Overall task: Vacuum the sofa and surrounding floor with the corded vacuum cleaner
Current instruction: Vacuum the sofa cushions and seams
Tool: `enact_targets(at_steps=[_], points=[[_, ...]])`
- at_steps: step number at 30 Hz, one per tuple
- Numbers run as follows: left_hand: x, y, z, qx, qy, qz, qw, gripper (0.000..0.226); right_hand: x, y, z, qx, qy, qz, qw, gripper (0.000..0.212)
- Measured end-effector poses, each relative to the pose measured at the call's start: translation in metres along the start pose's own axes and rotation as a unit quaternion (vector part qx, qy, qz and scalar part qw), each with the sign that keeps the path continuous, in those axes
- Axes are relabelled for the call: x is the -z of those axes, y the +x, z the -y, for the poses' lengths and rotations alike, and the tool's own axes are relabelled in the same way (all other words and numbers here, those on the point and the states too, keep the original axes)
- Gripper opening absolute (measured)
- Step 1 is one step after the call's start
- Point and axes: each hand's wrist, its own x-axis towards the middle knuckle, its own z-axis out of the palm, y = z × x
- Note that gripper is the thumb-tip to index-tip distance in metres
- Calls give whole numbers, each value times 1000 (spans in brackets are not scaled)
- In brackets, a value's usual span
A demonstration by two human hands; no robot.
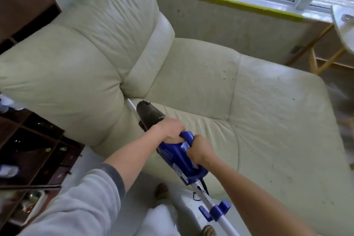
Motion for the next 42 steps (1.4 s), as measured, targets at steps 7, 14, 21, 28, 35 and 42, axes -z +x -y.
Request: enact_targets(at_steps=[7,14,21,28,35,42], points=[[3,-22,-15,66,-35,-21,997,11,13,-11,1,34,-45,36,998,11],[-8,-37,-48,95,-66,2,993,15,11,-34,-22,37,-48,78,995,23],[-17,-48,-70,105,-75,8,992,12,10,-53,-39,60,-56,90,993,8],[-22,-62,-81,112,-79,14,991,14,6,-69,-44,69,-50,94,992,10],[-31,-71,-92,112,-72,18,991,15,-1,-85,-52,73,-32,102,992,13],[-35,-80,-107,94,-29,-22,995,18,0,-95,-69,90,-22,65,994,9]])
